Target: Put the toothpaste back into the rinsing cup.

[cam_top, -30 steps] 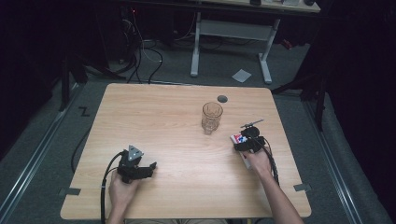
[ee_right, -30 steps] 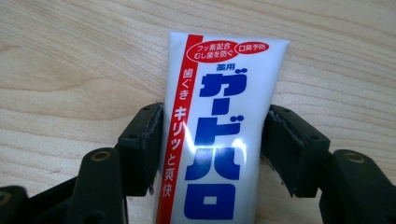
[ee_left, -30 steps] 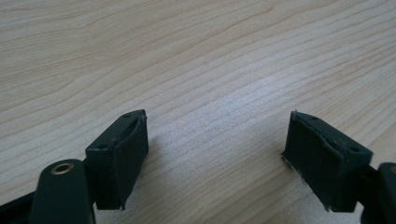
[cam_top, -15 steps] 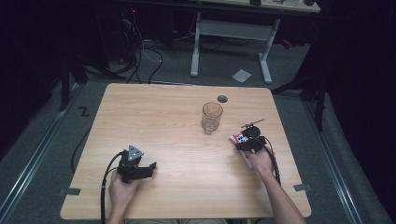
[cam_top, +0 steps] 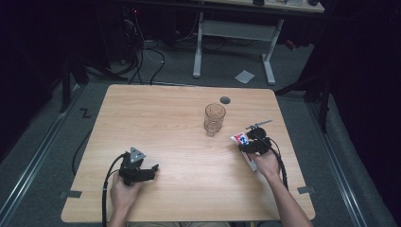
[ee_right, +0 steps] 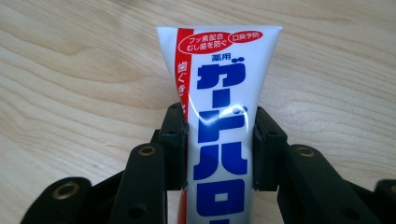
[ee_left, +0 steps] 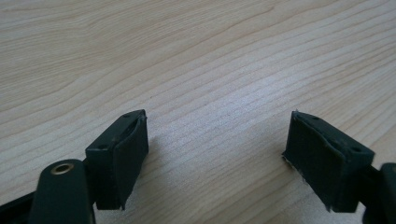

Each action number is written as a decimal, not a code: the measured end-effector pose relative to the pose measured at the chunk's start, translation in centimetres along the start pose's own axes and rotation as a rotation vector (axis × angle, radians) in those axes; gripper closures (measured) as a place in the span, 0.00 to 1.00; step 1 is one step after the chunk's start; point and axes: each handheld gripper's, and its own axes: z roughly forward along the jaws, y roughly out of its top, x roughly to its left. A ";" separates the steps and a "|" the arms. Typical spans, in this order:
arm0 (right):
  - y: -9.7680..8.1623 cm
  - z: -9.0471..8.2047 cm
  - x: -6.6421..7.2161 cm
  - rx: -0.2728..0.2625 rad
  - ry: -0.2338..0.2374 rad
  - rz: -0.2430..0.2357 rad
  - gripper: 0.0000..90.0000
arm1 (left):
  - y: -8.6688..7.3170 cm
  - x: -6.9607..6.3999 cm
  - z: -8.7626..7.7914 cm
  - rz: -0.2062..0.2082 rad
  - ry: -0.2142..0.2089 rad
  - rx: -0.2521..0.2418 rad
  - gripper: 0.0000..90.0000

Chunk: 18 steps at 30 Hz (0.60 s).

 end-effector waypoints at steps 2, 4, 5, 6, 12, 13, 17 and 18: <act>0.0 -0.6 0.5 -0.013 -0.017 -0.028 0.71 | 0.0 -0.1 0.0 -0.014 0.017 0.002 0.22; 0.1 -0.9 0.8 -0.027 -0.017 -0.044 0.71 | 0.0 -0.2 0.0 -0.019 0.023 0.003 0.22; 0.1 -1.0 0.8 -0.033 -0.012 -0.048 0.71 | 0.0 -0.2 0.0 -0.020 0.024 0.003 0.22; 0.1 -1.3 1.0 -0.041 -0.005 -0.049 0.71 | 0.0 -0.2 0.0 -0.021 0.024 0.003 0.22; 0.3 -1.9 1.5 -0.064 0.004 -0.069 0.71 | 0.1 -0.2 0.1 -0.021 0.019 0.007 0.19; 0.3 -2.0 1.5 -0.067 0.004 -0.076 0.71 | 0.1 -0.2 0.1 -0.021 0.019 0.008 0.19; 0.3 -2.3 1.7 -0.082 0.018 -0.077 0.71 | 0.1 -0.2 0.2 -0.021 0.020 0.012 0.17; 0.3 -2.4 1.7 -0.085 0.021 -0.075 0.71 | 0.1 -0.2 0.2 -0.021 0.020 0.013 0.17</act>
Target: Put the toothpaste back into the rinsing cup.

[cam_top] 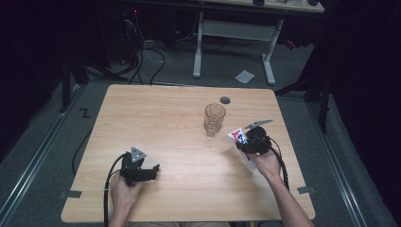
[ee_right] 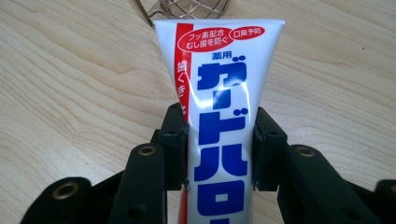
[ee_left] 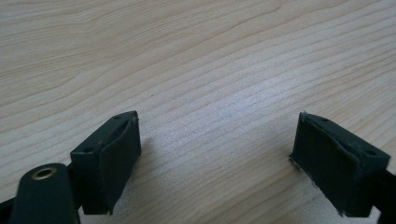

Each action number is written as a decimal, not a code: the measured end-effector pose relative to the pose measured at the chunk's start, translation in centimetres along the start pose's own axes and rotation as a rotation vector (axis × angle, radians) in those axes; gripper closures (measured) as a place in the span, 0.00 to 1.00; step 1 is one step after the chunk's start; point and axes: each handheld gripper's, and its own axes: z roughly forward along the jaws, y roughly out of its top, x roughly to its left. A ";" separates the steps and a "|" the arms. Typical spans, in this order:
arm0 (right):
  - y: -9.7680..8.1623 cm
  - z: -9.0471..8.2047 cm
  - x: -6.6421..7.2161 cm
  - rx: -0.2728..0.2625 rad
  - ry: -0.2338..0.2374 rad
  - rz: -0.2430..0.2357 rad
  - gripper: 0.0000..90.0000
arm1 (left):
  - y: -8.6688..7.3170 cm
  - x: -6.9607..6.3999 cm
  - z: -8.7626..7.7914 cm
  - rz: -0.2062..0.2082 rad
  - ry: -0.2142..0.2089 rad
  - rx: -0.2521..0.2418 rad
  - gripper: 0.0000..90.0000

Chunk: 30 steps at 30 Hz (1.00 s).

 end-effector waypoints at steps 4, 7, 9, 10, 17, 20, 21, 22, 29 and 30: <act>0.1 -0.3 0.0 -0.017 0.014 0.000 0.71 | 0.0 0.0 0.0 -0.002 0.002 -0.001 0.17; 0.2 -0.6 0.0 -0.037 0.025 0.007 0.71 | 0.0 -0.1 0.1 -0.003 0.003 -0.001 0.16; 0.3 -0.7 0.0 -0.052 0.036 0.014 0.71 | 0.0 -0.1 0.1 -0.005 0.002 0.000 0.16; 0.3 -0.8 0.0 -0.060 0.039 0.017 0.71 | 0.0 -0.1 0.1 -0.005 0.002 0.000 0.16; 0.5 -1.3 0.2 -0.092 0.041 0.006 0.71 | 0.1 -0.1 0.1 -0.005 0.002 0.001 0.16; 0.8 -1.4 0.2 -0.099 0.049 0.010 0.71 | 0.1 -0.1 0.1 -0.005 0.002 0.001 0.16; 0.8 -1.4 0.3 -0.105 0.050 0.011 0.71 | 0.1 -0.1 0.1 -0.005 0.002 0.001 0.16; 0.9 -1.5 0.3 -0.105 0.048 0.007 0.71 | 0.1 -0.1 0.1 -0.005 0.002 0.001 0.16; 1.5 -1.7 0.3 -0.137 0.072 0.013 0.71 | 0.1 -0.1 0.1 -0.005 0.002 0.001 0.16; 1.5 -1.7 0.3 -0.141 0.075 0.012 0.71 | 0.1 -0.1 0.1 -0.005 0.002 0.001 0.16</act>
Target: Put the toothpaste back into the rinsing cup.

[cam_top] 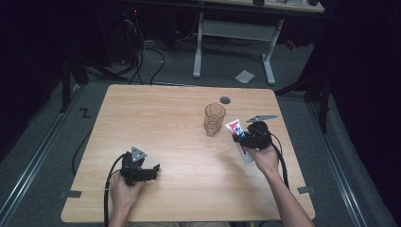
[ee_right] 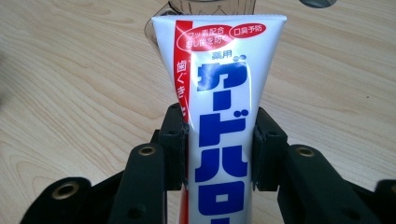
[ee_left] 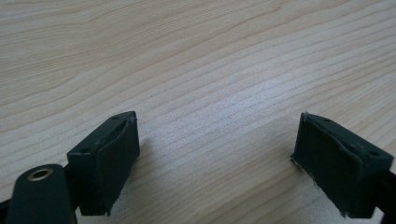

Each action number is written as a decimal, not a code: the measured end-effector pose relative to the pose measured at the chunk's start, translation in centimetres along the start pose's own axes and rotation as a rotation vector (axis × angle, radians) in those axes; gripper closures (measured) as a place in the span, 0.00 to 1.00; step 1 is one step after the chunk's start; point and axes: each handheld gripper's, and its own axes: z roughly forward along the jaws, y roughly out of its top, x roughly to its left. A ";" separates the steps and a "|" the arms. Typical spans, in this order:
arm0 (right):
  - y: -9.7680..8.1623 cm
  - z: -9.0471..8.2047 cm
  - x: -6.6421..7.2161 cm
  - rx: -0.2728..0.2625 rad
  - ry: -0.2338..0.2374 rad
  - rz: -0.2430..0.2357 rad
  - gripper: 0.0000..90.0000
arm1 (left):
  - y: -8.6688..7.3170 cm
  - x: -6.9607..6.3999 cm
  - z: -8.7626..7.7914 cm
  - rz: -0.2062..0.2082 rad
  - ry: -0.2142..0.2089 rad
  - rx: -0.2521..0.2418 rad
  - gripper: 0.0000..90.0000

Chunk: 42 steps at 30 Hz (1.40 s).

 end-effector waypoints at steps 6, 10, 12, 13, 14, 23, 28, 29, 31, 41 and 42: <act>0.5 -0.1 0.1 -0.018 0.007 -0.005 0.71 | 0.0 0.0 0.0 0.001 -0.001 0.000 0.16; 0.9 -0.2 0.2 -0.039 0.013 -0.004 0.71 | 0.0 0.0 0.0 0.000 -0.001 -0.002 0.16; 1.2 -0.2 0.3 -0.050 0.018 -0.003 0.70 | 0.0 0.0 0.0 0.001 -0.001 -0.002 0.16; 1.3 -0.3 0.3 -0.053 0.023 0.003 0.71 | 0.0 0.0 0.0 0.001 -0.002 -0.002 0.16; 1.4 -0.3 0.3 -0.056 0.025 0.000 0.71 | 0.0 0.0 0.0 0.001 -0.002 -0.001 0.16; 2.8 -0.1 0.6 -0.081 0.018 -0.009 0.70 | 0.0 0.0 0.0 0.001 -0.001 -0.003 0.17; 3.4 0.2 0.7 -0.090 0.020 -0.010 0.71 | 0.0 0.0 0.0 0.003 -0.001 -0.002 0.17; 3.6 0.2 0.8 -0.096 0.018 -0.010 0.71 | 0.0 0.0 0.0 0.003 -0.001 -0.002 0.17; 3.8 0.2 0.8 -0.110 0.017 -0.014 0.71 | 0.0 0.0 0.0 0.004 -0.001 -0.002 0.17; 4.6 0.0 0.4 -0.123 0.021 0.006 0.71 | 0.0 0.0 0.0 0.004 -0.002 -0.002 0.17; 4.7 0.0 0.4 -0.126 0.026 0.005 0.71 | 0.0 0.0 0.0 0.004 -0.002 -0.002 0.17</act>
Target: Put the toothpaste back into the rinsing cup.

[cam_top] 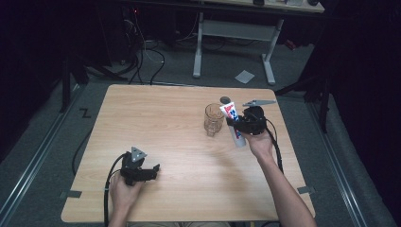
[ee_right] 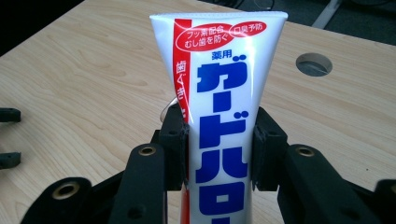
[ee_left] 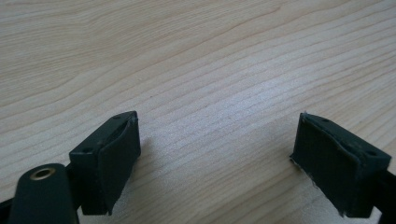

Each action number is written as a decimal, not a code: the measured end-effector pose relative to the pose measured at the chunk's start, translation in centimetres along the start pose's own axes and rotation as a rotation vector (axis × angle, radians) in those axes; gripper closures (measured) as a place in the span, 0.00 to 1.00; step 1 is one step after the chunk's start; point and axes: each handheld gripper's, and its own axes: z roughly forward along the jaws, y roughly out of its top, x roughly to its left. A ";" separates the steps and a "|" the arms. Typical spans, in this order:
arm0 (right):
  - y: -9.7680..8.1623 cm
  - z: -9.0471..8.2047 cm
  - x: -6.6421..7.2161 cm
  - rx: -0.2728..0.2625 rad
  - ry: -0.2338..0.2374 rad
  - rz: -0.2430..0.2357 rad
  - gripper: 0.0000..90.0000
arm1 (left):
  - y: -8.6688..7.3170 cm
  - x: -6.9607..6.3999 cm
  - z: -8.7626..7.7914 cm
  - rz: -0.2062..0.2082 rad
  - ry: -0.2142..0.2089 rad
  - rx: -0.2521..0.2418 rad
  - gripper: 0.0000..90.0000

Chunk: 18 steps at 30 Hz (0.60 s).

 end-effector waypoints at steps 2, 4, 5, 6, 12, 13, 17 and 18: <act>0.2 0.0 0.0 -0.001 0.005 0.004 0.71 | 0.0 0.0 0.0 0.000 0.000 0.000 0.17; 0.5 -0.1 0.1 0.006 0.004 0.003 0.71 | 0.0 0.0 0.0 0.000 0.000 0.000 0.17; 0.6 -0.1 0.1 0.011 0.005 0.000 0.71 | 0.0 0.0 0.0 0.000 0.000 0.000 0.17; 0.7 -0.1 0.1 0.012 0.007 -0.006 0.71 | 0.0 0.0 0.0 0.000 0.000 0.000 0.17; 1.1 0.1 0.0 -0.008 0.028 -0.001 0.71 | 0.0 0.0 0.0 0.000 0.000 0.000 0.17; 1.1 0.1 -0.1 -0.014 0.027 0.003 0.71 | 0.0 0.0 0.0 0.000 0.000 0.000 0.17; 1.1 0.5 -0.4 -0.034 0.003 -0.006 0.71 | 0.0 0.0 0.0 0.000 0.000 0.000 0.17; 1.2 0.6 -0.5 -0.035 0.004 0.002 0.71 | 0.0 0.0 0.0 0.000 0.000 0.000 0.17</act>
